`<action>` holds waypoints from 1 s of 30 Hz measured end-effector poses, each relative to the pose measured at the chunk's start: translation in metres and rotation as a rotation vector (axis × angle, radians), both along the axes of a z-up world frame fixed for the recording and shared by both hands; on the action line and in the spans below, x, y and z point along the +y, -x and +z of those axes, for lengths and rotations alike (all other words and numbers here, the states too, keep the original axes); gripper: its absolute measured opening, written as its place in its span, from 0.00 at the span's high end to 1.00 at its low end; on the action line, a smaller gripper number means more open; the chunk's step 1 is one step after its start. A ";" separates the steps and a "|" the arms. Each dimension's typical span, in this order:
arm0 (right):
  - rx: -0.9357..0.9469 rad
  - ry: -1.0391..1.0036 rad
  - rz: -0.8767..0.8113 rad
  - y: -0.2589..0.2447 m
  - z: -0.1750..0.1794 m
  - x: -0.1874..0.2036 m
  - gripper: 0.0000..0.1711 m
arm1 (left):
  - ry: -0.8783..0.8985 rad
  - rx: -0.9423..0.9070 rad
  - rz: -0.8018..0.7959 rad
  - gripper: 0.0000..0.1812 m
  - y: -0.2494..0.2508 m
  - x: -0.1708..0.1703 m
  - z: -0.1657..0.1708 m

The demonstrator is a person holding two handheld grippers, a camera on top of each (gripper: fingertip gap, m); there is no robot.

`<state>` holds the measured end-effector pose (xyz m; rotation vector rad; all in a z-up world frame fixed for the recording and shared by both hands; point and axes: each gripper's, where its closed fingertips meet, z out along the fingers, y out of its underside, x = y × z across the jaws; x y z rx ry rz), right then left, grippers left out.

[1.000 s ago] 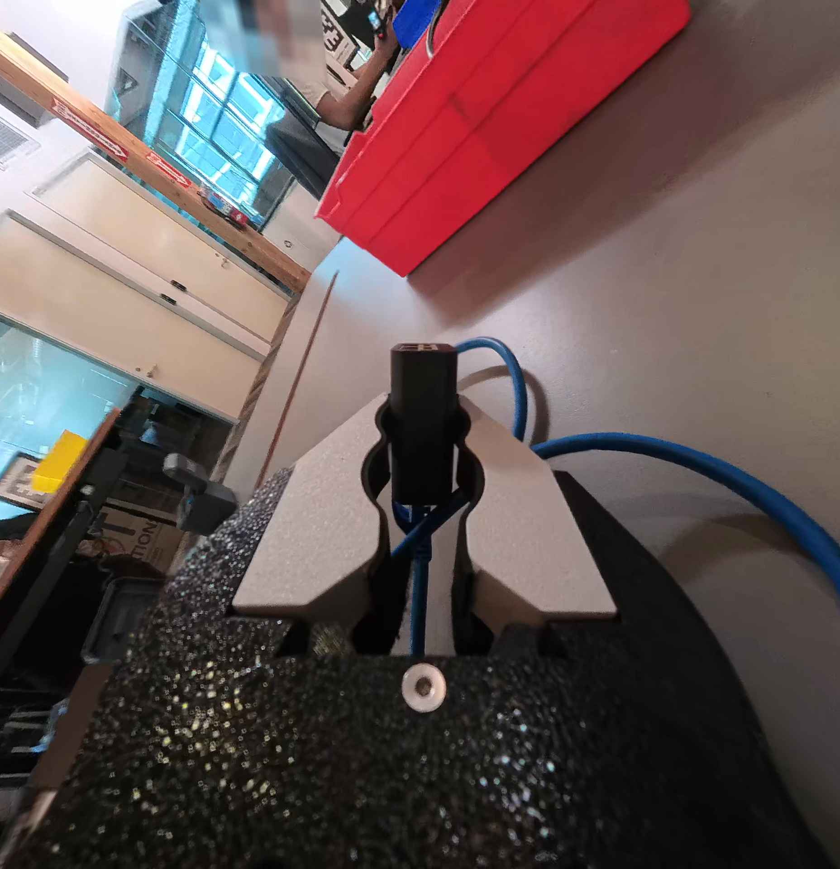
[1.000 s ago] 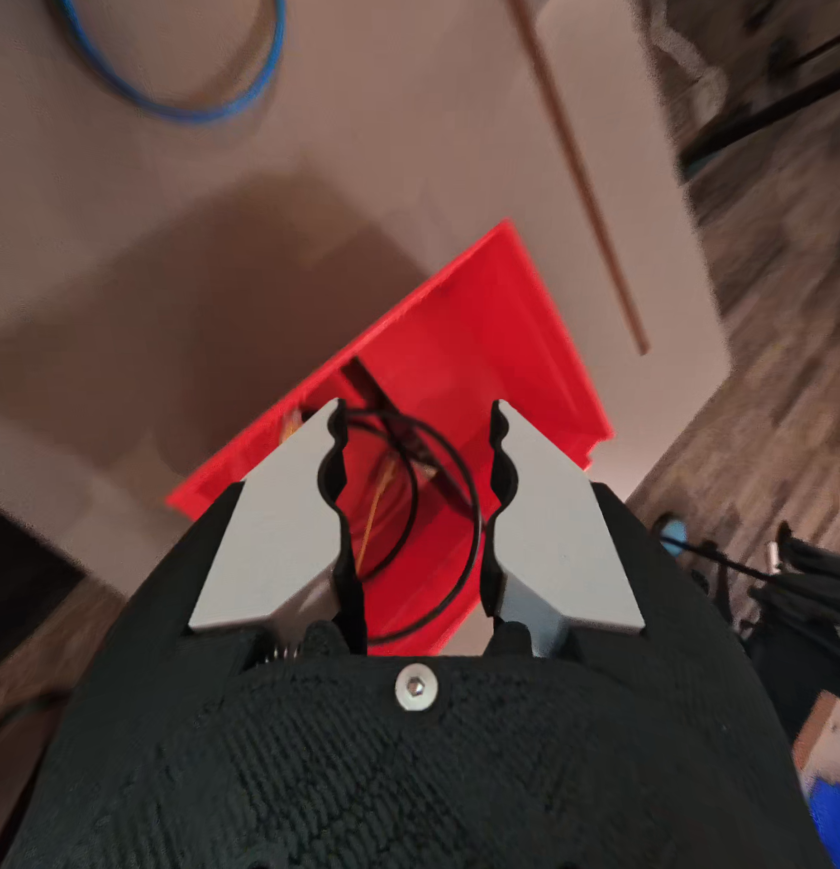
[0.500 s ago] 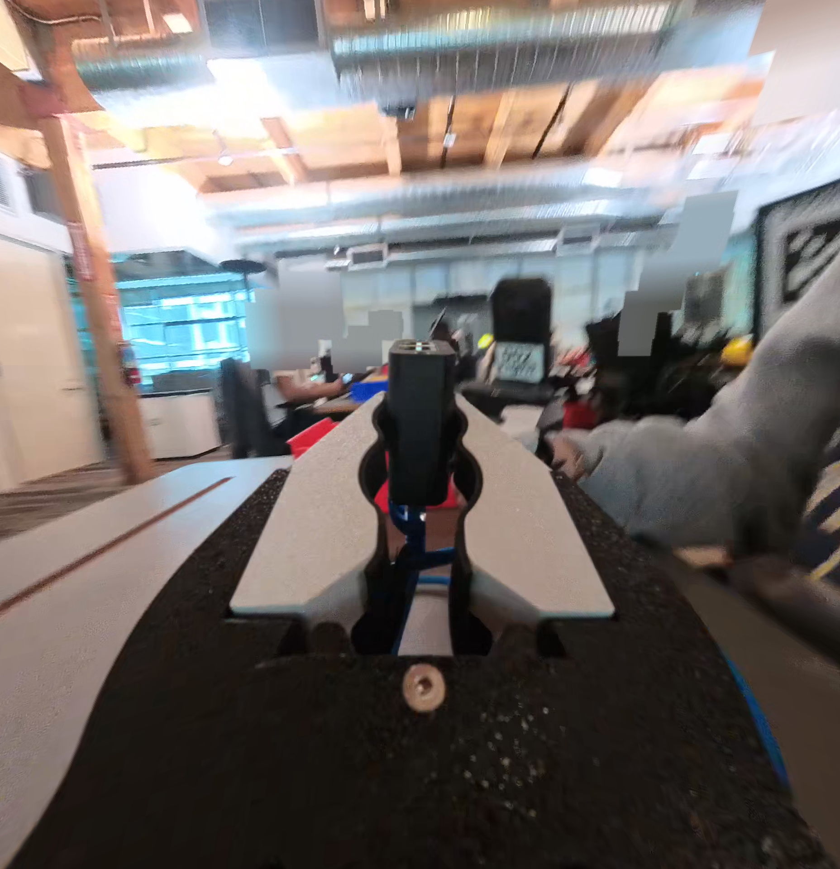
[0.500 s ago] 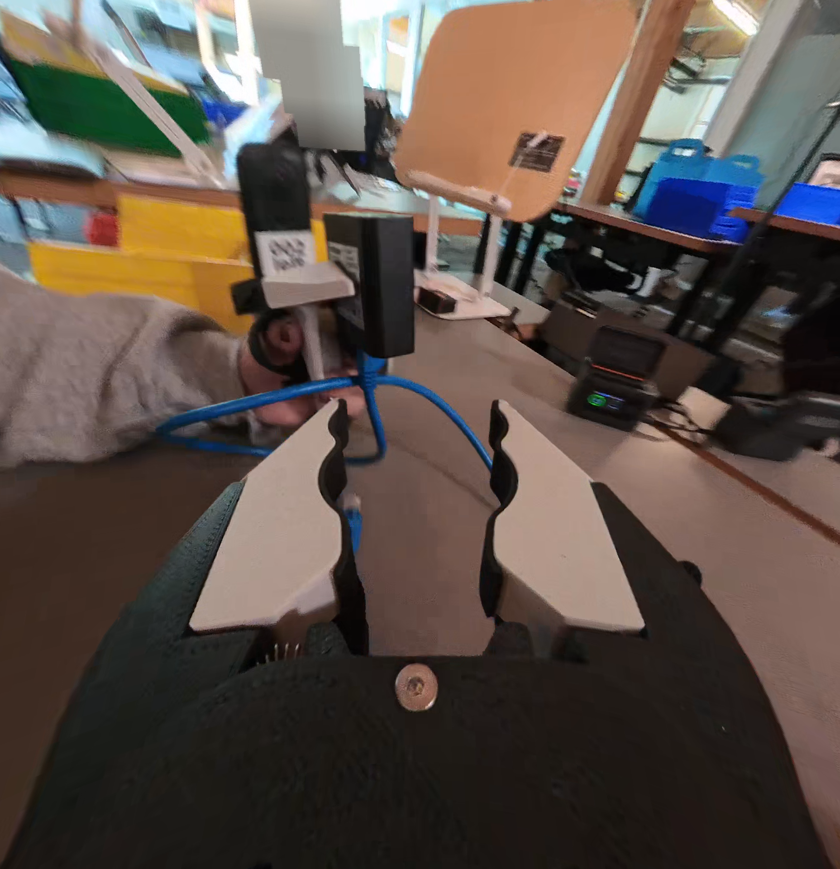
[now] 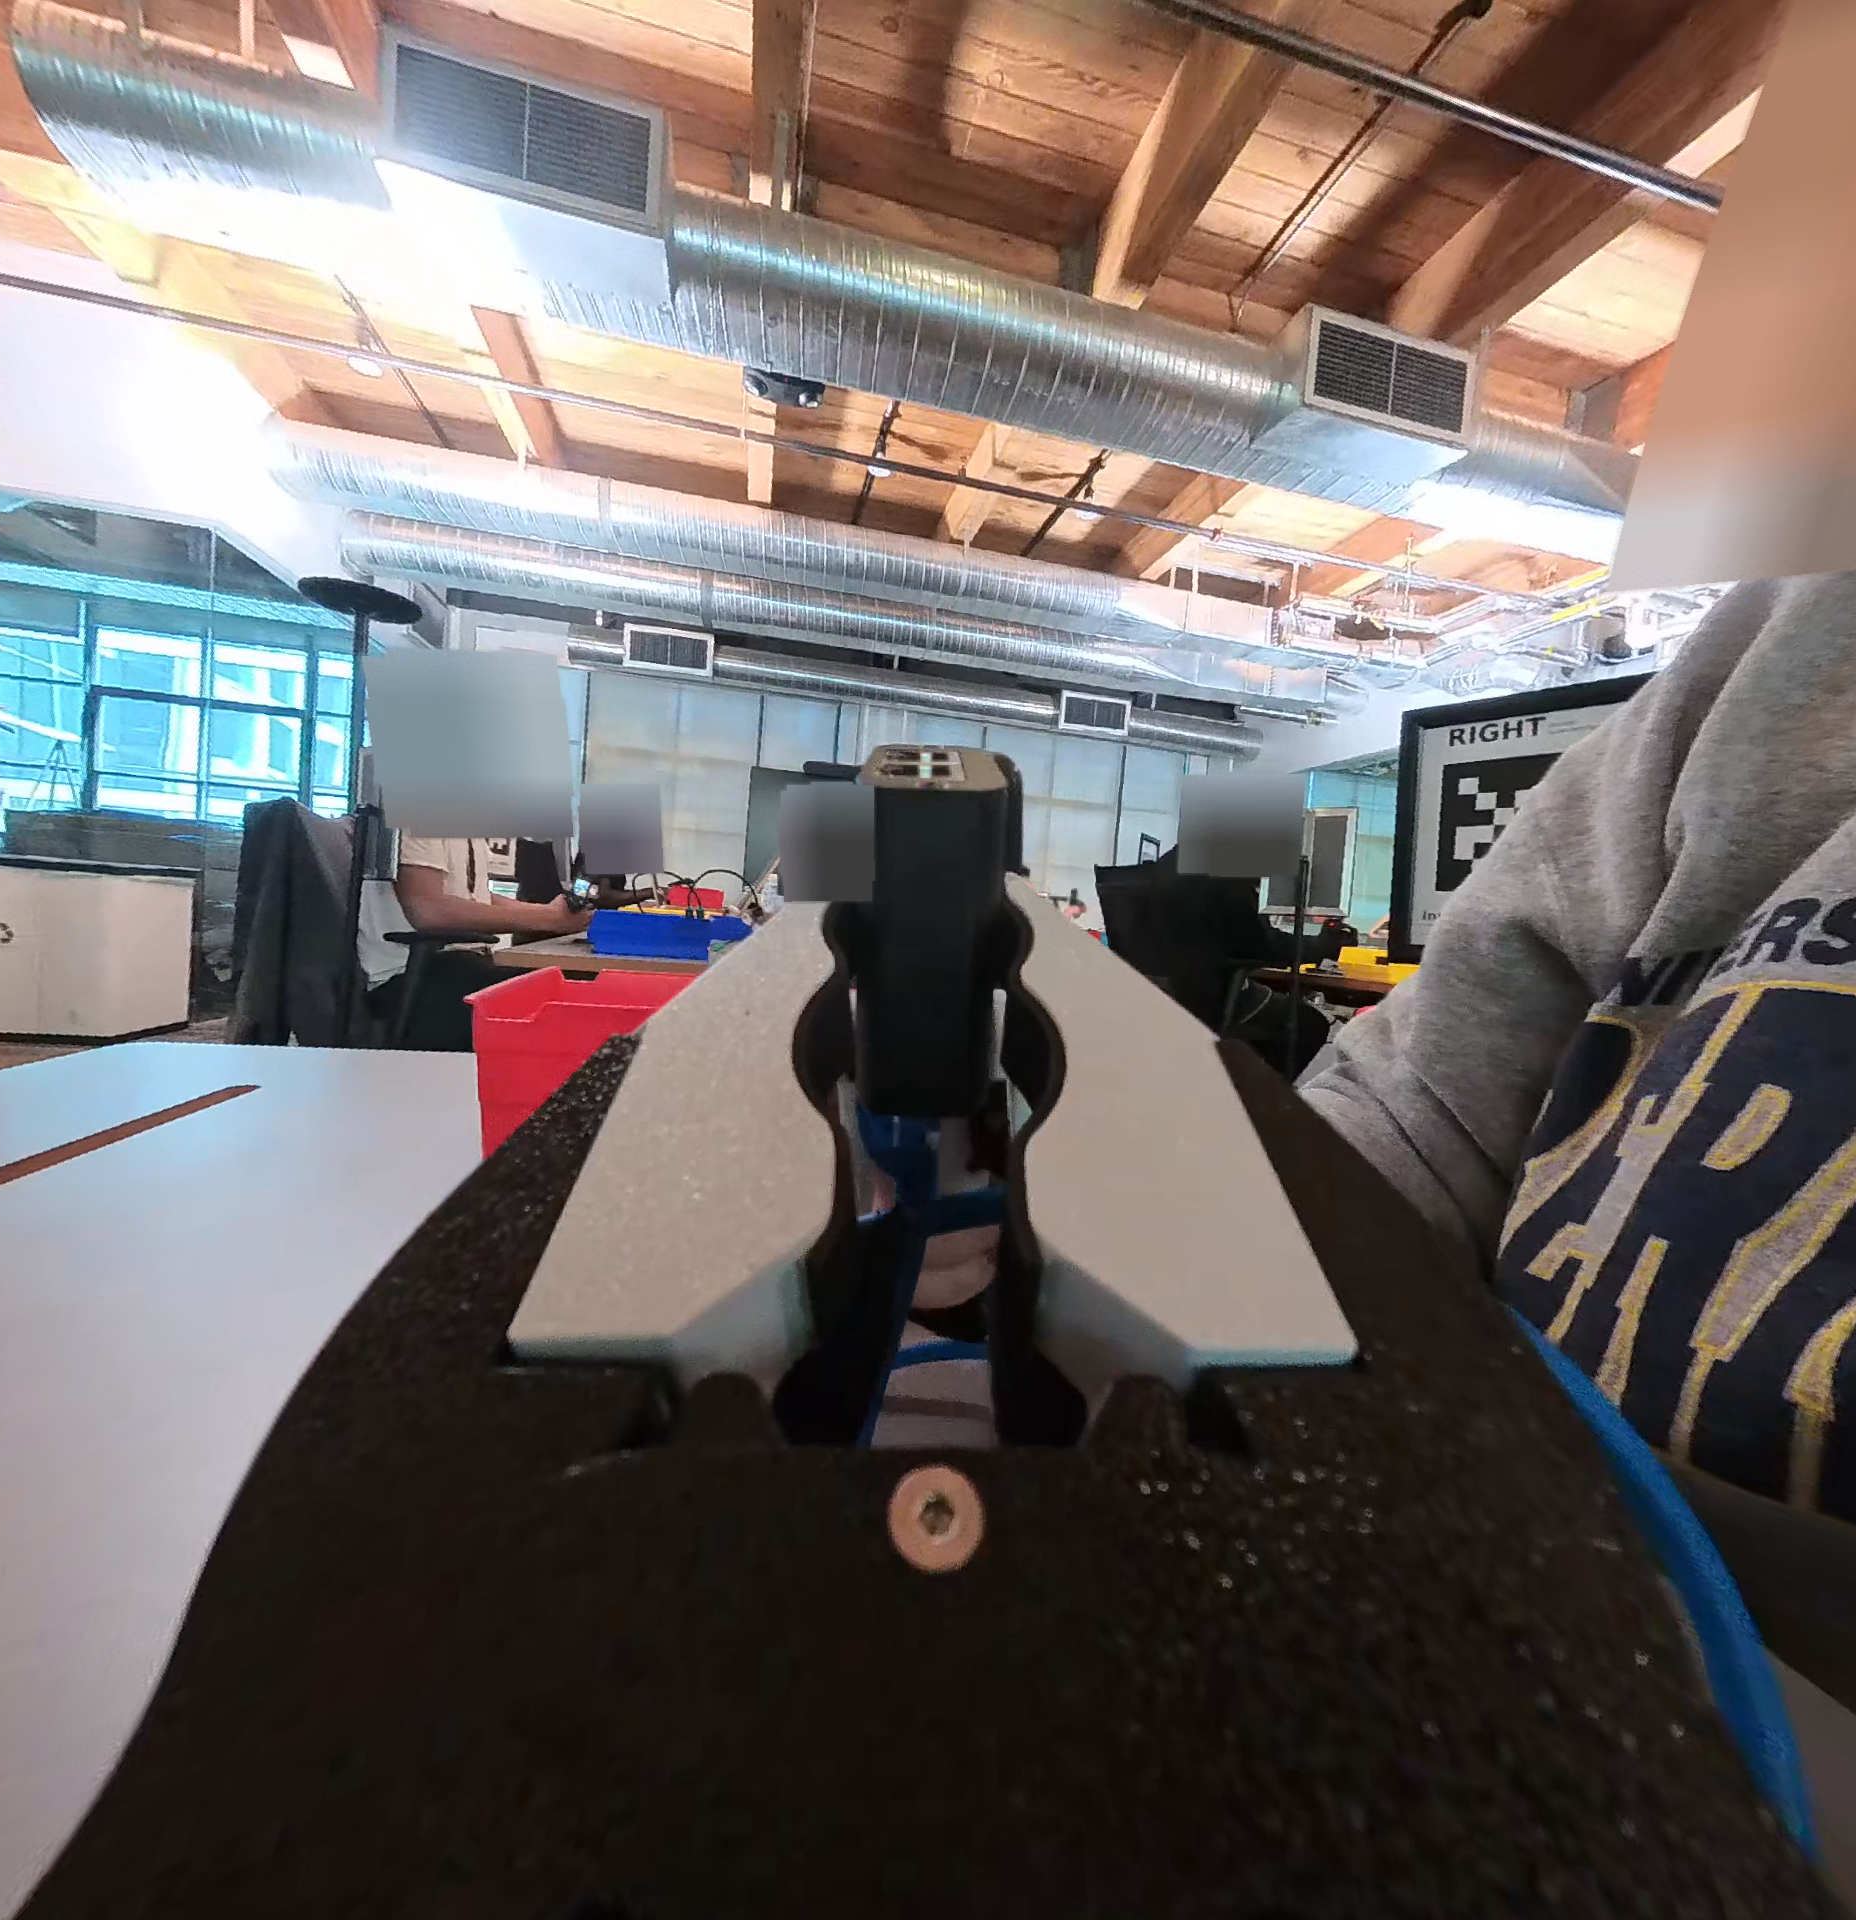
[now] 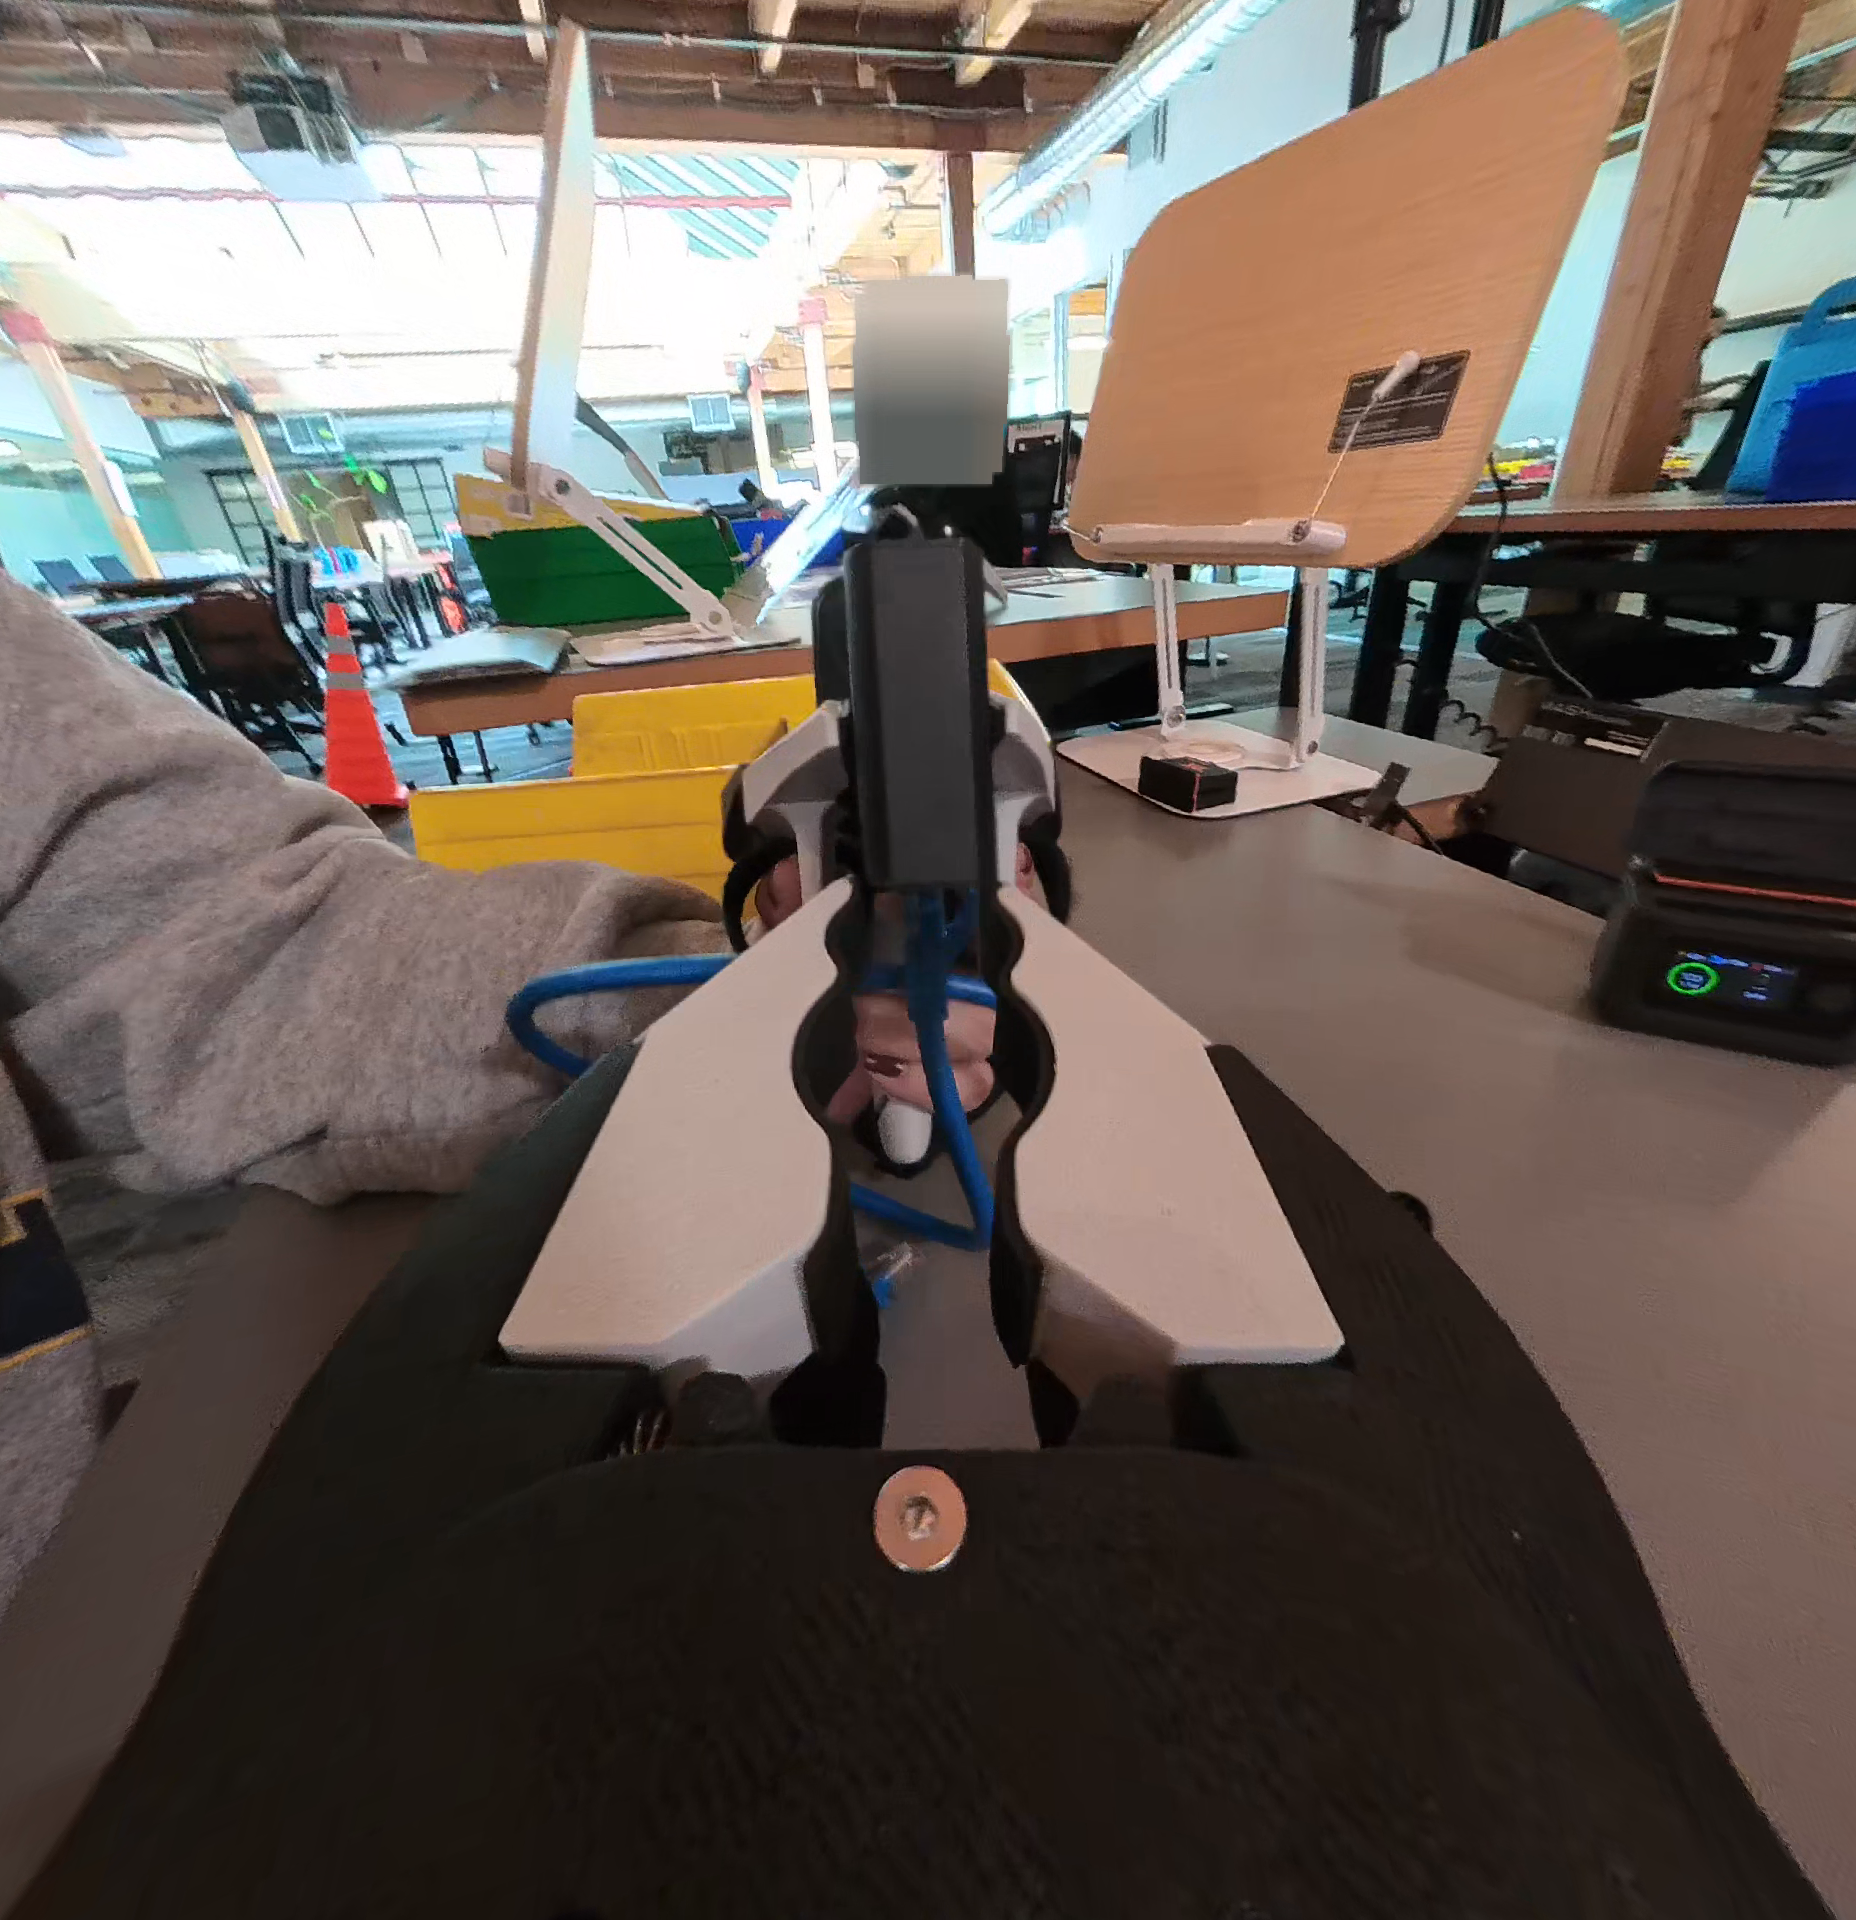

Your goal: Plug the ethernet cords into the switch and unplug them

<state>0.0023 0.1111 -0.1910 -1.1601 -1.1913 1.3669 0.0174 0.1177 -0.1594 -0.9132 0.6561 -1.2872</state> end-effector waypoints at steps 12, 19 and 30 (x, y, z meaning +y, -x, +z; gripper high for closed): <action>-0.212 0.047 -0.061 -0.022 0.014 0.010 0.72 | 0.022 0.008 -0.015 0.89 0.003 0.001 -0.001; -0.169 0.050 -0.001 -0.010 0.011 -0.008 0.87 | 0.026 0.021 -0.109 0.89 -0.007 -0.011 -0.002; -0.813 -0.591 -0.355 -0.049 0.000 0.040 0.88 | -0.027 0.329 0.401 0.58 -0.001 0.037 -0.031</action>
